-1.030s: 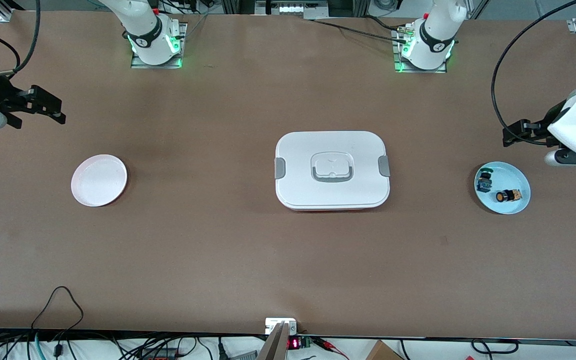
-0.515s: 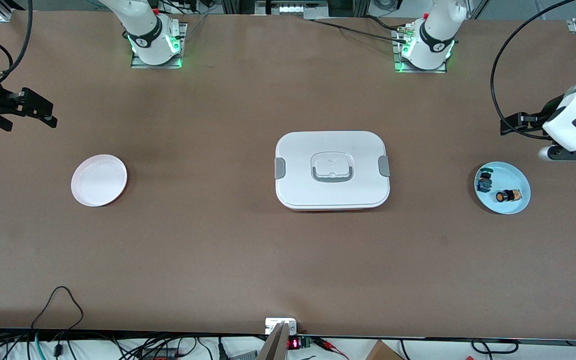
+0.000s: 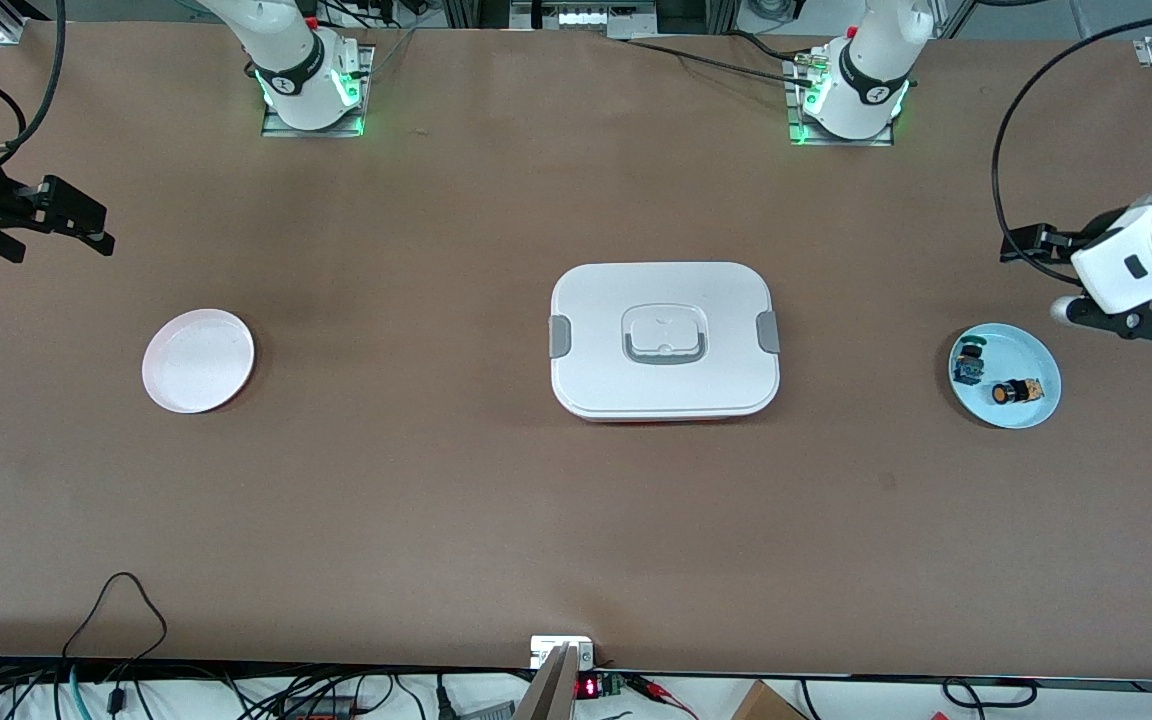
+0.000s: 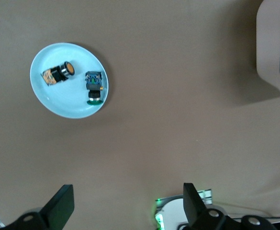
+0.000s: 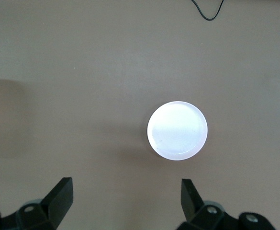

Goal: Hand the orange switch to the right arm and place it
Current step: 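Move the left gripper down over the orange switch on the blue plate, then close the left gripper on the orange switch, then lift the orange switch with the left gripper toward the container, then hold the switch with the left gripper while the right gripper approaches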

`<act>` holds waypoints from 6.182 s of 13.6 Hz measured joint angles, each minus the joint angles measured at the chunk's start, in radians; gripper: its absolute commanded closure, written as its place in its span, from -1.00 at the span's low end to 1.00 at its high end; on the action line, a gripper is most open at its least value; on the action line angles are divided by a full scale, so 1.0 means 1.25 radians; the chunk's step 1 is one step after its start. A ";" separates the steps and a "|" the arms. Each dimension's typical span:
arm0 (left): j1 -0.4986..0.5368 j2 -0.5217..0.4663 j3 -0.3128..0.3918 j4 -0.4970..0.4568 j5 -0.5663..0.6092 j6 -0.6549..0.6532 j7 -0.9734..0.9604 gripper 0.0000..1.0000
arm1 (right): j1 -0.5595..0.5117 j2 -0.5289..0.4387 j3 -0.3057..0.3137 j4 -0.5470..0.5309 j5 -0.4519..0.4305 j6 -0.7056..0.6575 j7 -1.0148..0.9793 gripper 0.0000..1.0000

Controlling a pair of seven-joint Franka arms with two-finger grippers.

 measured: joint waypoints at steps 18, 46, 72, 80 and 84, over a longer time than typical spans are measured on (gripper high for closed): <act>0.214 0.240 0.004 -0.283 0.045 0.830 -0.098 -1.00 | -0.033 0.003 -0.024 0.028 0.000 -0.001 -0.001 -1.00; 0.229 0.313 -0.029 -0.005 -0.059 0.372 0.042 0.38 | -0.033 0.037 -0.021 0.028 0.000 0.020 -0.001 -1.00; 0.184 0.308 -0.583 0.063 -0.941 0.428 0.917 0.57 | -0.015 0.031 -0.015 0.029 0.026 0.019 -0.101 -1.00; 0.187 0.302 -0.697 -0.058 -1.121 0.597 1.135 0.58 | 0.009 0.145 -0.011 0.016 0.720 -0.075 -0.106 -1.00; 0.194 0.298 -0.697 -0.060 -1.122 0.597 1.139 0.58 | 0.047 0.218 -0.010 -0.044 1.021 -0.019 -0.096 -1.00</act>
